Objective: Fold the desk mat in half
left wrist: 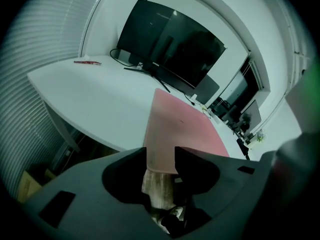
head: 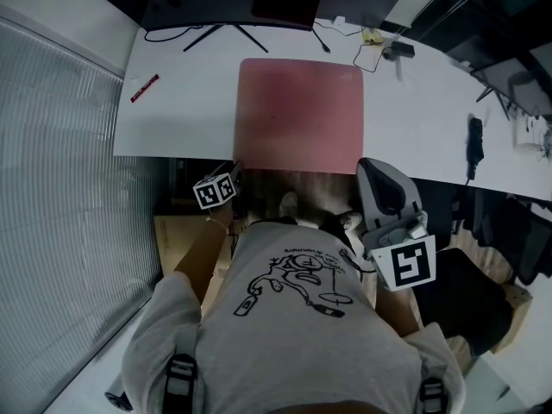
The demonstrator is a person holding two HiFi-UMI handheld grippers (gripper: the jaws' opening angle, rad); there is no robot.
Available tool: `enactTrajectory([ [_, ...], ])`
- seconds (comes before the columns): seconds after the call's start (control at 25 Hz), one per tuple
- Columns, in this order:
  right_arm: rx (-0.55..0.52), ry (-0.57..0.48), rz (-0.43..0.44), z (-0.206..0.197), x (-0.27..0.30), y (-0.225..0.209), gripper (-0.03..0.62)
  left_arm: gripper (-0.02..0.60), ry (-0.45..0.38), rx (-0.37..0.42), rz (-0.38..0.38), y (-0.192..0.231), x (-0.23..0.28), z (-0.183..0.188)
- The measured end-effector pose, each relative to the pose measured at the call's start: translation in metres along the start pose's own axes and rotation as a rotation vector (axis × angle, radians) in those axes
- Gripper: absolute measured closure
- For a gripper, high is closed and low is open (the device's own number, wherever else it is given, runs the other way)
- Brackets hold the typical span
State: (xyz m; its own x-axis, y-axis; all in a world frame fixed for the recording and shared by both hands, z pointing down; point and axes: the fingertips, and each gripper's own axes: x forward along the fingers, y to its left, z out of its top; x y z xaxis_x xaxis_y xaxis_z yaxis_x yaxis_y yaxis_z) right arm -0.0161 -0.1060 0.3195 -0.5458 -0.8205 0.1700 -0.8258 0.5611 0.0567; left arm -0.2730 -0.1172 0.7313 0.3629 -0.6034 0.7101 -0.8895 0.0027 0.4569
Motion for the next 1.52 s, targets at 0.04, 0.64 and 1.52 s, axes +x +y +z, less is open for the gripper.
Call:
enactTrajectory([
  [0.04, 0.000, 0.000, -0.001, 0.000, 0.000, 0.000, 0.585, 0.388, 0.013, -0.005, 0.001, 0.004, 0.004, -0.005],
  [0.64, 0.004, 0.005, -0.005, -0.004, -0.002, 0.003, 0.585, 0.386, 0.013, -0.284, -0.141, 0.027, 0.032, -0.029],
  [1.52, 0.007, 0.005, -0.002, -0.005, -0.002, 0.003, 0.585, 0.549, -0.010, -0.056, -0.132, 0.006, 0.016, -0.016],
])
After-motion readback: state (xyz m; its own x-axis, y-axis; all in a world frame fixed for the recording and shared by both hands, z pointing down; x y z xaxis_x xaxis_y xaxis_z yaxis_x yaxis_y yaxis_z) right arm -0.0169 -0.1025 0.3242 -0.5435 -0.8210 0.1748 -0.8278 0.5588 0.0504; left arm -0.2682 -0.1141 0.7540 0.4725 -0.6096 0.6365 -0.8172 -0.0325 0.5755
